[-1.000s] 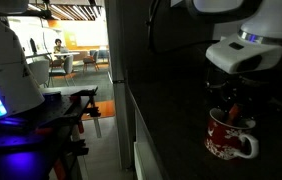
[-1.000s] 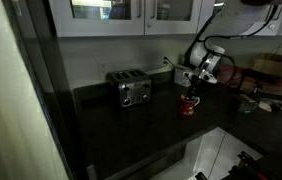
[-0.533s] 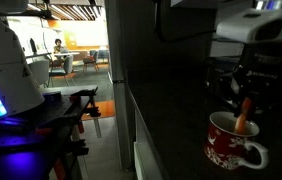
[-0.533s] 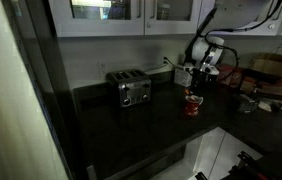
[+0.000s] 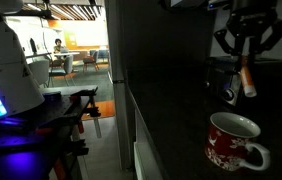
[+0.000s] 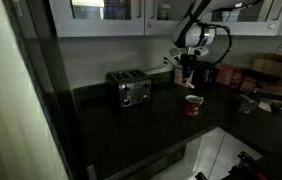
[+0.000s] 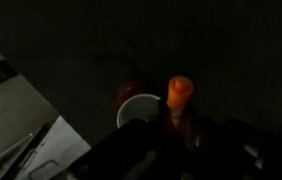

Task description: Remove the marker from the mug and put it on the counter

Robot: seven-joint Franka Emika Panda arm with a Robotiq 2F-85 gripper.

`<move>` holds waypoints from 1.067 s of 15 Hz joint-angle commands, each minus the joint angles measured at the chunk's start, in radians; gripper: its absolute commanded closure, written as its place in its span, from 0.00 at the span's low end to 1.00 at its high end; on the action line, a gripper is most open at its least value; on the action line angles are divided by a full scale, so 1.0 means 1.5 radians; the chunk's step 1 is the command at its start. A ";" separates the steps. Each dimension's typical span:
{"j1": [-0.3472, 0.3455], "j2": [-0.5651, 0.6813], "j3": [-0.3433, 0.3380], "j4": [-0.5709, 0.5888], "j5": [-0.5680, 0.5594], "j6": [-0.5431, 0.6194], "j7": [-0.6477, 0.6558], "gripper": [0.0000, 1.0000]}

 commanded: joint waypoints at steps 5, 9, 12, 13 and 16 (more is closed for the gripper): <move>0.046 0.079 0.093 0.019 -0.102 0.006 -0.029 0.95; 0.036 0.147 0.158 0.059 -0.054 -0.040 -0.166 0.95; 0.055 0.186 0.147 0.081 -0.064 -0.027 -0.210 0.95; 0.054 0.193 0.149 0.089 -0.058 -0.028 -0.230 0.95; 0.013 0.205 0.190 0.112 0.013 -0.057 -0.323 0.56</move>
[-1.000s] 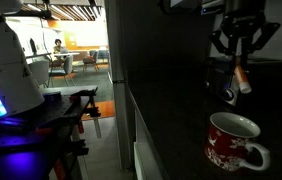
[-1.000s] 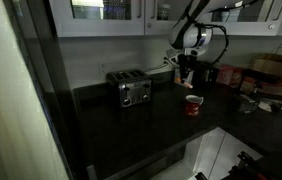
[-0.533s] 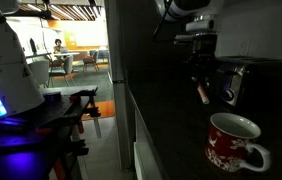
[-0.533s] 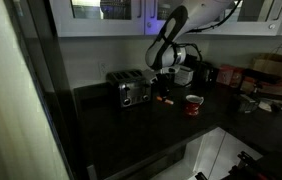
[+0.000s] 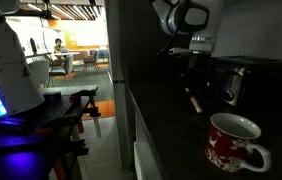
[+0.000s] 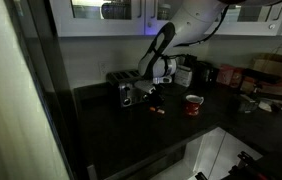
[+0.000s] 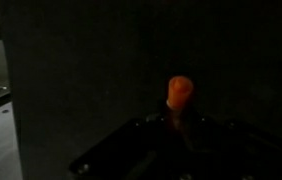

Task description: Remove the marker from the mug and put it on the counter

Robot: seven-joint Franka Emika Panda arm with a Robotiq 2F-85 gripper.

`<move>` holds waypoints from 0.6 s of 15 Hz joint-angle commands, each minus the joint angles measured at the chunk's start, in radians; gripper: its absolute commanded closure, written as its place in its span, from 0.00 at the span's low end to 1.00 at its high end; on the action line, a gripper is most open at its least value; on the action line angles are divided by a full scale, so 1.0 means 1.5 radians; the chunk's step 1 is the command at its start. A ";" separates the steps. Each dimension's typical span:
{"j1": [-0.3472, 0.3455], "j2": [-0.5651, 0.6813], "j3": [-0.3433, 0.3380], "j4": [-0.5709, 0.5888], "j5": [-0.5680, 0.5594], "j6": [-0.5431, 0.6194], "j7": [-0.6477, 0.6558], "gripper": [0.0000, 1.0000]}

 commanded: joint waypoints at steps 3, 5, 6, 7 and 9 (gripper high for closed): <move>-0.059 0.010 0.057 0.049 0.138 -0.088 -0.169 0.41; -0.070 0.010 0.057 0.062 0.178 -0.129 -0.207 0.26; -0.074 0.008 0.055 0.064 0.196 -0.136 -0.223 0.19; -0.076 0.004 0.049 0.063 0.208 -0.137 -0.230 0.10; -0.081 -0.001 0.043 0.054 0.225 -0.112 -0.258 0.00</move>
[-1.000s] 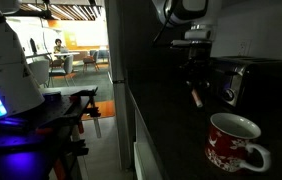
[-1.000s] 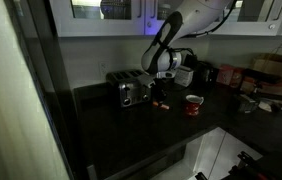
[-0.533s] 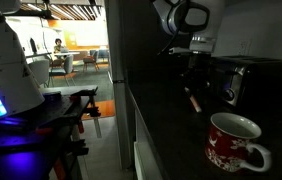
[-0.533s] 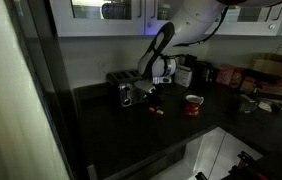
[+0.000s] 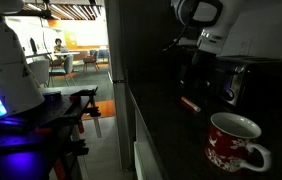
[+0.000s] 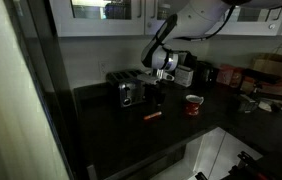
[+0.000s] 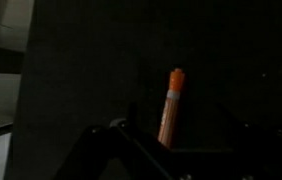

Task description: Remove the marker from the mug and put it on the counter

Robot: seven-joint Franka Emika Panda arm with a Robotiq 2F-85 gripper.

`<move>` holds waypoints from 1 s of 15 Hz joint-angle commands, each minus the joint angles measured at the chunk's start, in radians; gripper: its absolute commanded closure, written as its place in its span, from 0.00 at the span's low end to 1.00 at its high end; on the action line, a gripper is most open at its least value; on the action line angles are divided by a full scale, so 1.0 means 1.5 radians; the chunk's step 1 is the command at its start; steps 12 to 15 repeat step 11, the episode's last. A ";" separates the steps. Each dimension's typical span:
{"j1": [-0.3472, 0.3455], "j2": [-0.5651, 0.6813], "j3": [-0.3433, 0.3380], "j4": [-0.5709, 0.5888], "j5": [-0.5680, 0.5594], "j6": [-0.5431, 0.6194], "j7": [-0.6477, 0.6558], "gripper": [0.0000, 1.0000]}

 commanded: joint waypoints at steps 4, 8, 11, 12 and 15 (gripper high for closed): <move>0.002 -0.017 -0.023 -0.021 0.023 0.063 -0.099 0.00; 0.014 -0.025 -0.037 -0.027 0.006 0.061 -0.114 0.00; 0.028 -0.044 -0.049 -0.053 -0.006 0.080 -0.119 0.00; 0.028 -0.044 -0.049 -0.053 -0.006 0.080 -0.119 0.00; 0.028 -0.044 -0.049 -0.053 -0.006 0.080 -0.119 0.00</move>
